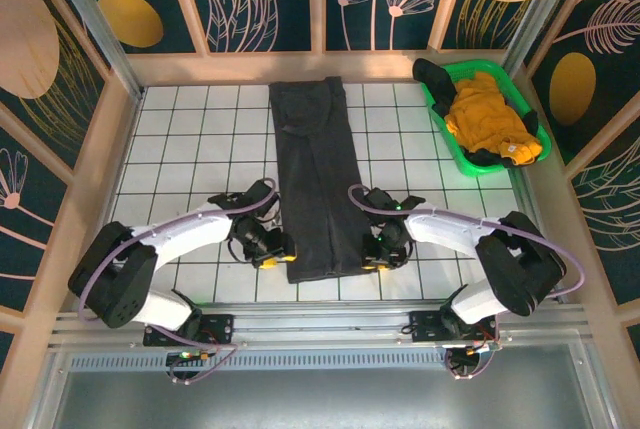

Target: Fold and stack the t-shirts

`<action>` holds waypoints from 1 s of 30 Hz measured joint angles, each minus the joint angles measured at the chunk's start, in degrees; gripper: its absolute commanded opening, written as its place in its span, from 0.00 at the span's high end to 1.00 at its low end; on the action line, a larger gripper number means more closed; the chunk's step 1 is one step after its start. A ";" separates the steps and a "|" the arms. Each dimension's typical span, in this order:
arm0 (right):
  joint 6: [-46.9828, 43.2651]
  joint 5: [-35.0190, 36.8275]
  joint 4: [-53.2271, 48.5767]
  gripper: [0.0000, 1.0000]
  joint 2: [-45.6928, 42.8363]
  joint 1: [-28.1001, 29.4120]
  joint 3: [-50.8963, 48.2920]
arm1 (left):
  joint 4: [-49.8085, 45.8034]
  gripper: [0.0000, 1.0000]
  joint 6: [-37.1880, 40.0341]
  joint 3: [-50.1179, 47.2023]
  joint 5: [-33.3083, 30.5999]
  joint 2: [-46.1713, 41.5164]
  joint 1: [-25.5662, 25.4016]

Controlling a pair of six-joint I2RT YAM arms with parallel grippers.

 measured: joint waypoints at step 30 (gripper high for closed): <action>2.56 -7.96 2.86 1.00 -5.79 8.57 -2.43 | 6.27 1.00 -9.16 -9.94 3.10 -3.32 -6.40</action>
